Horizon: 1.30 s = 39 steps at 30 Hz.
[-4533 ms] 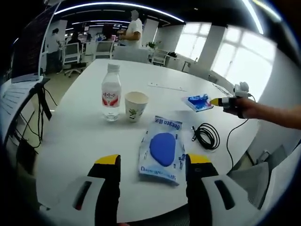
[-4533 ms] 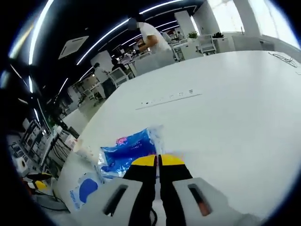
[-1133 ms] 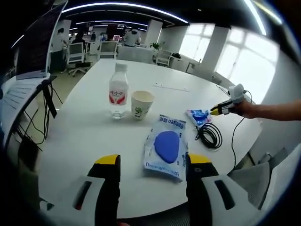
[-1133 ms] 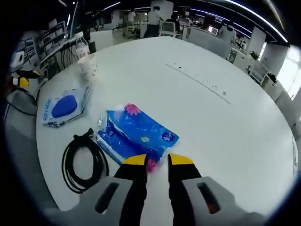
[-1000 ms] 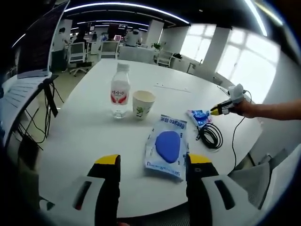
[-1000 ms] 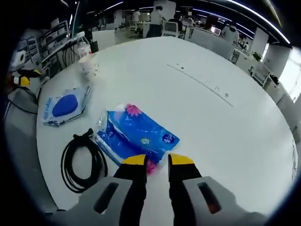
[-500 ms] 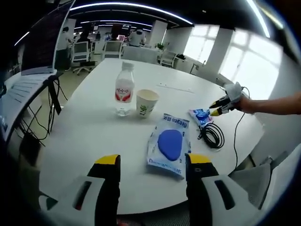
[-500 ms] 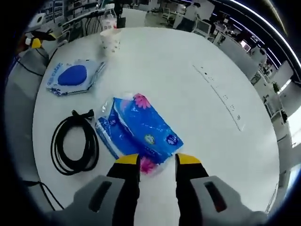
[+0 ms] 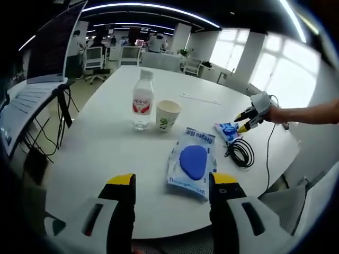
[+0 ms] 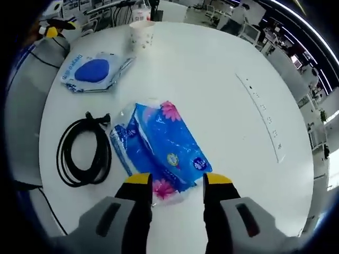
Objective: Arrange the tabletop items into an orderly group along one side of the table until the central work area is clear of visible clutter.
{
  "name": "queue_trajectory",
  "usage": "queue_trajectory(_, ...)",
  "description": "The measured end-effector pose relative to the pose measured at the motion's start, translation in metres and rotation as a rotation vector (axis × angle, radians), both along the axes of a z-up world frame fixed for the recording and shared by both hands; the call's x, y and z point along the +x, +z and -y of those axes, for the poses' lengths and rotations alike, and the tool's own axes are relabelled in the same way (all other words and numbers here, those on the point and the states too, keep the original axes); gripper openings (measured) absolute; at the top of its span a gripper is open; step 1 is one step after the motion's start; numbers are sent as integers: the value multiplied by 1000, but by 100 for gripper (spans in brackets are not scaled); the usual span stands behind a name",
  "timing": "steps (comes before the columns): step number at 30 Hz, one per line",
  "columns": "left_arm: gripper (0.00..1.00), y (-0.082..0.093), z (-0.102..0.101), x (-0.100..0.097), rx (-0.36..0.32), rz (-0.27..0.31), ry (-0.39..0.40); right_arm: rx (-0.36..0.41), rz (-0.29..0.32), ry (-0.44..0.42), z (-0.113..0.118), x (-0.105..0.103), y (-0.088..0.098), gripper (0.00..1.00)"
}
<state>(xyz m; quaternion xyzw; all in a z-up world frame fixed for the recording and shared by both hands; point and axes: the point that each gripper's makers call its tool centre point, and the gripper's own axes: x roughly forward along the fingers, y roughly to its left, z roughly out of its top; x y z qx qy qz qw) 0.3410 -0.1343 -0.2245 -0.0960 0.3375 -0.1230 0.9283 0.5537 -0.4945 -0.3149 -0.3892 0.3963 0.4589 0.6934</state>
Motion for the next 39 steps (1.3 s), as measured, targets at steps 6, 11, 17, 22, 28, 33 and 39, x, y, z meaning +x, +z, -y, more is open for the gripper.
queue_trajectory(6, 56, -1, 1, -1, 1, -4, 6, -5, -16, -3, 1, 2, -6, 28)
queue_trajectory(11, 56, -2, 2, -1, 1, -5, 7, -20, -19, 12, 0, -1, -8, 24)
queue_trajectory(17, 56, -1, 2, 0, 3, -4, 5, -35, -27, 31, 1, -1, -16, 16)
queue_trajectory(22, 56, -1, 2, 2, 4, -5, 2, -40, -25, 50, 0, -4, -16, 6)
queue_trajectory(28, 56, -1, 2, 2, 5, -6, 0, -39, -18, 80, -1, -4, -15, 4)
queue_trajectory(33, 56, -1, 4, 1, 4, -8, -2, -60, -11, 120, 3, -6, -12, 1)
queue_trajectory(39, 56, -2, 5, 1, -1, -8, 2, -81, -7, 170, 11, -7, -8, 0)
